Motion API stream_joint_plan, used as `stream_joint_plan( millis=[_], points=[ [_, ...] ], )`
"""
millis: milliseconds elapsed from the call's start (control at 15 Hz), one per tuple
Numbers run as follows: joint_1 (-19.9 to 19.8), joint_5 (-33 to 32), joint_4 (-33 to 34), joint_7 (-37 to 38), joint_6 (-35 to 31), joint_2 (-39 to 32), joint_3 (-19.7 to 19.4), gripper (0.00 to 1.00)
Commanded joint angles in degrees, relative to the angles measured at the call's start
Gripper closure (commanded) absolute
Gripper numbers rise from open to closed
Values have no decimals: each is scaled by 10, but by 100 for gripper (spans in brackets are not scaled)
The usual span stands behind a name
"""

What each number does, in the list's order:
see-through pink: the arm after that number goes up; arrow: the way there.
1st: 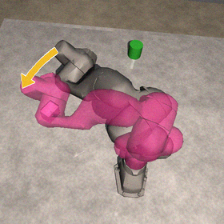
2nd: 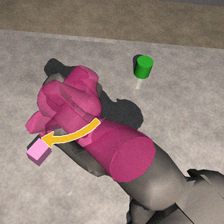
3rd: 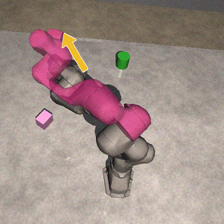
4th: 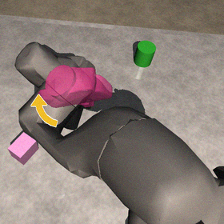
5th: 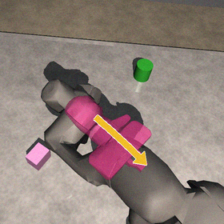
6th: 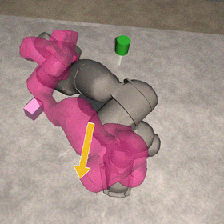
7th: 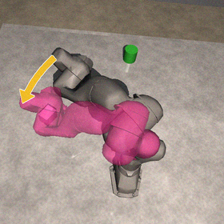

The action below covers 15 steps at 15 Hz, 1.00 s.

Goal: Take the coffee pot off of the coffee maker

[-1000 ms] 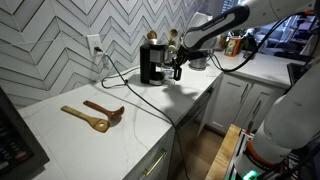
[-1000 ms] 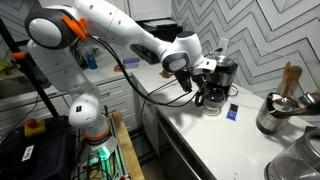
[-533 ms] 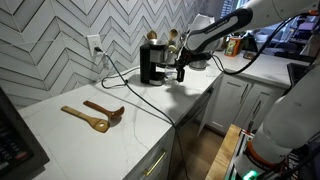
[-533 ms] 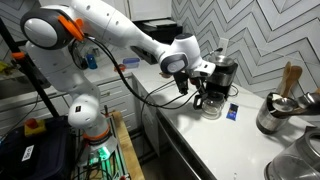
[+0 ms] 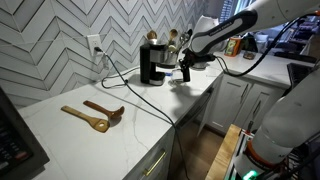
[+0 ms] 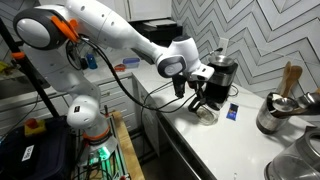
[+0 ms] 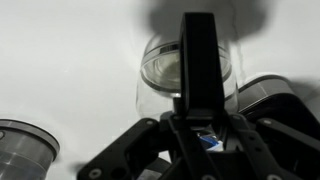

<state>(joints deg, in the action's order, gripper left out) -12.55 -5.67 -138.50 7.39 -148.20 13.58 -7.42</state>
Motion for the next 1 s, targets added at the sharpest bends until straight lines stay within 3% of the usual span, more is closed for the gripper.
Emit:
stream_joint_plan(
  millis=[0, 867, 933],
  points=[
    [-11, -18, -26, 18, -1, 26, 0, 92],
    [-7, 9, -57, -34, -2, 18, -24, 92],
    [-7, 8, -55, -36, 0, 19, -24, 45]
  ],
)
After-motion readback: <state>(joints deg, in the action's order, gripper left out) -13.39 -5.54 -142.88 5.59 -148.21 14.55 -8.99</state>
